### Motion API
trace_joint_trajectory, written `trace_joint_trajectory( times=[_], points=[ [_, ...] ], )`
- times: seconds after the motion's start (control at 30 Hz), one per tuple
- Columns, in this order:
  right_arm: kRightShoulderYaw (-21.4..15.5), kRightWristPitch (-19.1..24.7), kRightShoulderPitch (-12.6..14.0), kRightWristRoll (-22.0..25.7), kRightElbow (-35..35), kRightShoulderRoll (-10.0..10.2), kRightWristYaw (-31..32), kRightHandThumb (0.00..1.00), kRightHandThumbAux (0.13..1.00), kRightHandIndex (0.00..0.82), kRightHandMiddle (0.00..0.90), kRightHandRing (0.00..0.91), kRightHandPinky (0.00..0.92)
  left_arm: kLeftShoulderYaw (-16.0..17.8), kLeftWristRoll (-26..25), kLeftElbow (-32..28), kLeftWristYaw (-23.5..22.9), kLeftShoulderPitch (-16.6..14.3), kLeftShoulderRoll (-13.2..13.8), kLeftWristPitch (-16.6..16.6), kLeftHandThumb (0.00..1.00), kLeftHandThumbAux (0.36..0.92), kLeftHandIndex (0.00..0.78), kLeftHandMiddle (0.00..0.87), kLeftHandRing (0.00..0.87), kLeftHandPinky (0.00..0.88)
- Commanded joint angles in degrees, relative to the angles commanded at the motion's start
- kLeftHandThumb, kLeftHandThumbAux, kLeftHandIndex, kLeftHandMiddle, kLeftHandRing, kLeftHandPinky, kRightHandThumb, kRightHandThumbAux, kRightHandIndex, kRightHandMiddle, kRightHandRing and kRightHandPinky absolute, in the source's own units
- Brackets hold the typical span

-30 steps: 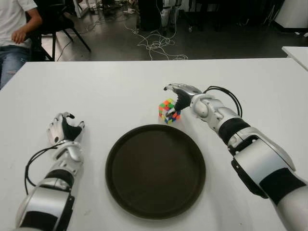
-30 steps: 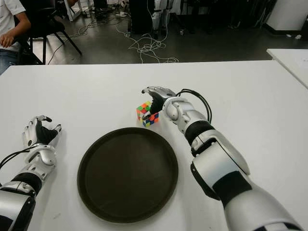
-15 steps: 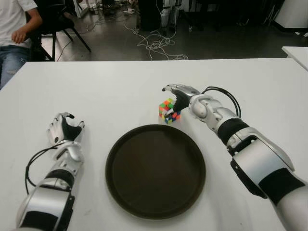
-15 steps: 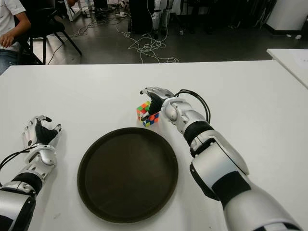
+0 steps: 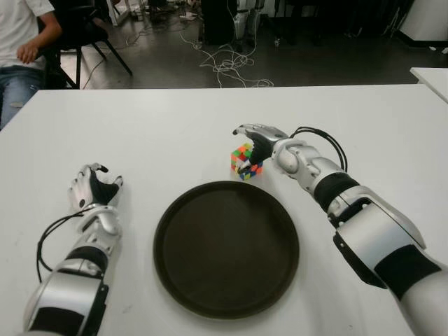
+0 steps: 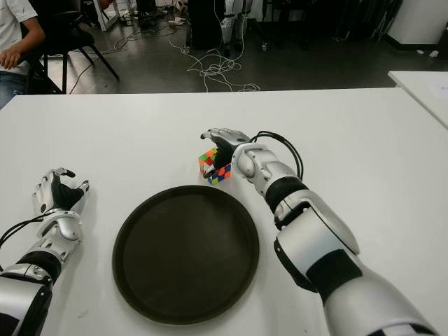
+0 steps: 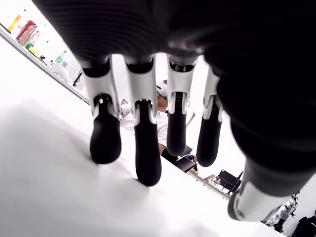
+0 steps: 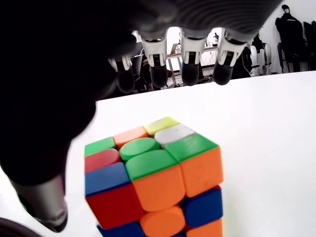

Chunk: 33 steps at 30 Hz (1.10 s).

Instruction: Pick up the Rubik's Cube and put it in the plate

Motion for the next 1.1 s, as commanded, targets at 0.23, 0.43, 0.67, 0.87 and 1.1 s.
trace_joint_trajectory(
  times=[0.23, 0.43, 0.67, 0.87, 1.1],
  points=[
    [0.0, 0.2, 0.1, 0.0, -0.2, 0.0, 0.5, 0.0, 0.724, 0.0, 0.0, 0.0, 0.0, -0.3, 0.2, -0.1, 0.1, 0.0, 0.0, -0.1, 0.7, 0.71, 0.409, 0.292, 0.315, 0.352],
    [0.3, 0.5, 0.4, -0.1, 0.8, 0.5, 0.1, 0.0, 0.713, 0.0, 0.0, 0.0, 0.0, -0.3, 0.1, 0.1, -0.1, -0.1, 0.1, 0.1, 0.699, 0.711, 0.408, 0.283, 0.304, 0.335],
    [0.1, 0.4, 0.4, 0.2, 0.4, 0.5, 1.0, 0.0, 0.714, 0.0, 0.0, 0.0, 0.0, 0.2, -0.4, 0.0, -0.4, -0.1, 0.0, 0.1, 0.696, 0.712, 0.406, 0.268, 0.286, 0.319],
    [0.1, 0.5, 0.5, 0.1, 0.4, 0.4, 1.1, 0.0, 0.71, 0.0, 0.0, 0.0, 0.0, 0.4, -0.5, -0.1, -0.2, 0.1, -0.1, -0.4, 0.699, 0.71, 0.407, 0.282, 0.3, 0.33],
    [0.3, 0.7, 0.6, -0.2, 0.4, 0.3, 0.6, 0.0, 0.711, 0.0, 0.0, 0.0, 0.0, 0.8, -0.9, -0.1, -0.1, 0.2, -0.2, -1.1, 0.701, 0.709, 0.409, 0.286, 0.303, 0.336]
  ],
)
